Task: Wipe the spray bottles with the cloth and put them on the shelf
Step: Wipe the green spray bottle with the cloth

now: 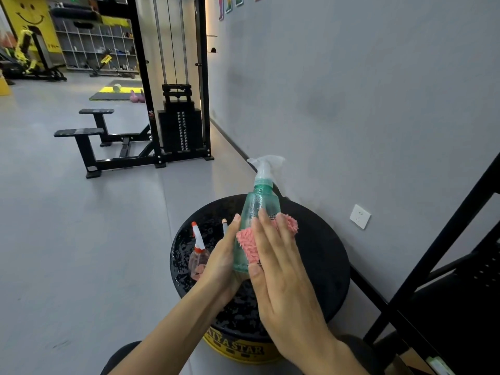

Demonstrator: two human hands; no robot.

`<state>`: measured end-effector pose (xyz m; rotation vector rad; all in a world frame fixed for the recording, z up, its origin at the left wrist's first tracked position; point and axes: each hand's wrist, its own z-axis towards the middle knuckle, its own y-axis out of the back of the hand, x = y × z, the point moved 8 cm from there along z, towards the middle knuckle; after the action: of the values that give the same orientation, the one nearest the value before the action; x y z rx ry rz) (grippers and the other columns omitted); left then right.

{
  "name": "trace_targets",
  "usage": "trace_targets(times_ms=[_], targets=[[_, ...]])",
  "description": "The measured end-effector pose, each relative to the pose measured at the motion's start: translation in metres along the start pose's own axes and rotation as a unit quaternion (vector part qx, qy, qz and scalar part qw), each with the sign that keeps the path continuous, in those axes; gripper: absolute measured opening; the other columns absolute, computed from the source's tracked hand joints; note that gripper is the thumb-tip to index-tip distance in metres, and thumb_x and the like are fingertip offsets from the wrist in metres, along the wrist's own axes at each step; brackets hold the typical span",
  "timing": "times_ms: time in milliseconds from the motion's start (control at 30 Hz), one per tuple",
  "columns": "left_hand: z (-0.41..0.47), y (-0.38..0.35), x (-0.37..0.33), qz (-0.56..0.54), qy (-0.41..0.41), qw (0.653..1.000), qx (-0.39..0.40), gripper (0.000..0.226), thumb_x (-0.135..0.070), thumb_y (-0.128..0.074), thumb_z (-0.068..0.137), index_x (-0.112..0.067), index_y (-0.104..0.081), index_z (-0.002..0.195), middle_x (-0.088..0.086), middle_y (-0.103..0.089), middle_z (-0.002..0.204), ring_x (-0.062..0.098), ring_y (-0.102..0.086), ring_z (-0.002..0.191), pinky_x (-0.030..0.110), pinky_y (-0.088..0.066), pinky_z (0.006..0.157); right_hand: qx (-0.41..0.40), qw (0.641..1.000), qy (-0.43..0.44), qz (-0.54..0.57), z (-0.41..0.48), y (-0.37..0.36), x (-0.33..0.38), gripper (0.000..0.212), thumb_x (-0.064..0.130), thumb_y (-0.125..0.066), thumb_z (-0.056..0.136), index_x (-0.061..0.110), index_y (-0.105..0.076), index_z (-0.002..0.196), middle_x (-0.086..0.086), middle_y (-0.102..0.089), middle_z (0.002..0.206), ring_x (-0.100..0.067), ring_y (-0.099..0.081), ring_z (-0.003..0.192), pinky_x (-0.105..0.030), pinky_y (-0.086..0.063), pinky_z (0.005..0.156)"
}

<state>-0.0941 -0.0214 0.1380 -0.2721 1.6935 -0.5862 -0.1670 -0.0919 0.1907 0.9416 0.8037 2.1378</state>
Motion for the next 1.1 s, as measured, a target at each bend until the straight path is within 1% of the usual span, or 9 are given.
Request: trace_targets(times_ms=[33, 167, 267, 367, 500, 633, 733, 967, 1100], targets=[[-0.001, 0.0, 0.001, 0.002, 0.004, 1.0, 0.002, 0.055, -0.055, -0.046, 0.085, -0.016, -0.067, 0.118, 0.012, -0.071, 0.117, 0.026, -0.067, 0.109, 0.036, -0.054, 0.087, -0.001, 1.0, 0.001, -0.003, -0.001, 0.0, 0.0, 0.055, 0.033, -0.019, 0.104, 0.024, 0.0, 0.155, 0.014, 0.007, 0.162, -0.01, 0.011, 0.149, -0.044, -0.011, 0.12], [-0.002, -0.005, 0.005, 0.009, -0.004, 1.0, 0.017, 0.048, -0.053, -0.041, 0.091, -0.023, -0.068, 0.117, 0.005, -0.074, 0.109, 0.02, -0.071, 0.095, 0.032, -0.058, 0.065, -0.013, 1.0, -0.015, 0.013, 0.019, 0.008, -0.009, 0.053, 0.035, -0.018, 0.104, 0.026, -0.003, 0.155, 0.015, 0.004, 0.162, -0.005, 0.013, 0.148, -0.04, -0.009, 0.122], [-0.004, -0.01, 0.008, -0.001, 0.002, 0.999, 0.032, 0.044, -0.054, -0.04, 0.09, -0.028, -0.07, 0.11, 0.004, -0.074, 0.109, 0.022, -0.073, 0.093, 0.041, -0.06, 0.065, -0.009, 0.998, -0.051, 0.047, 0.042, 0.015, -0.021, 0.052, 0.04, -0.015, 0.105, 0.029, -0.002, 0.154, 0.019, 0.006, 0.161, 0.004, 0.017, 0.144, -0.037, -0.008, 0.123], [-0.004, -0.008, 0.007, -0.011, -0.001, 1.0, 0.028, 0.043, -0.05, -0.039, 0.095, -0.025, -0.07, 0.109, 0.006, -0.075, 0.102, 0.021, -0.074, 0.085, 0.041, -0.059, 0.059, 0.001, 0.997, -0.057, 0.054, 0.049, 0.015, -0.021, 0.053, 0.04, -0.017, 0.104, 0.03, -0.001, 0.154, 0.02, 0.007, 0.161, 0.007, 0.019, 0.143, -0.036, -0.009, 0.123], [0.001, 0.003, 0.001, -0.013, -0.016, 1.0, 0.005, 0.042, -0.053, -0.044, 0.09, -0.028, -0.078, 0.095, 0.005, -0.075, 0.099, 0.019, -0.073, 0.083, 0.033, -0.059, 0.058, 0.007, 0.999, -0.028, 0.046, 0.03, 0.005, -0.007, 0.053, 0.035, -0.019, 0.106, 0.027, 0.0, 0.154, 0.018, 0.009, 0.161, 0.0, 0.017, 0.145, -0.038, -0.008, 0.123], [0.002, 0.009, -0.002, -0.01, -0.015, 1.0, -0.003, 0.046, -0.057, -0.049, 0.082, -0.023, -0.079, 0.09, 0.007, -0.074, 0.092, 0.02, -0.07, 0.084, 0.032, -0.058, 0.062, 0.002, 1.0, -0.009, 0.025, 0.009, -0.002, -0.001, 0.054, 0.035, -0.018, 0.104, 0.024, -0.002, 0.155, 0.016, 0.007, 0.162, -0.007, 0.012, 0.148, -0.041, -0.01, 0.122], [0.0, 0.004, 0.0, 0.004, -0.008, 1.0, 0.017, 0.045, -0.054, -0.041, 0.091, -0.027, -0.076, 0.097, 0.004, -0.075, 0.096, 0.017, -0.072, 0.084, 0.031, -0.057, 0.059, 0.002, 0.999, -0.012, 0.036, 0.018, 0.002, -0.004, 0.054, 0.036, -0.018, 0.104, 0.026, -0.002, 0.155, 0.016, 0.006, 0.162, -0.004, 0.013, 0.147, -0.04, -0.009, 0.122], [-0.008, -0.006, 0.005, -0.004, -0.008, 0.998, 0.06, 0.044, -0.055, -0.044, 0.083, -0.031, -0.073, 0.105, 0.005, -0.075, 0.102, 0.022, -0.073, 0.088, 0.043, -0.06, 0.064, 0.002, 0.996, -0.052, 0.076, 0.048, 0.013, -0.021, 0.053, 0.042, -0.016, 0.105, 0.028, -0.003, 0.155, 0.019, 0.005, 0.161, 0.006, 0.017, 0.143, -0.035, -0.007, 0.123], [-0.005, 0.003, 0.005, -0.006, -0.007, 0.999, 0.034, 0.044, -0.055, -0.045, 0.082, -0.029, -0.077, 0.098, 0.006, -0.075, 0.102, 0.02, -0.073, 0.087, 0.037, -0.059, 0.063, 0.004, 0.998, -0.034, 0.057, 0.027, 0.004, -0.009, 0.052, 0.035, -0.02, 0.107, 0.028, -0.001, 0.154, 0.02, 0.009, 0.16, 0.001, 0.016, 0.145, -0.035, -0.005, 0.123]])
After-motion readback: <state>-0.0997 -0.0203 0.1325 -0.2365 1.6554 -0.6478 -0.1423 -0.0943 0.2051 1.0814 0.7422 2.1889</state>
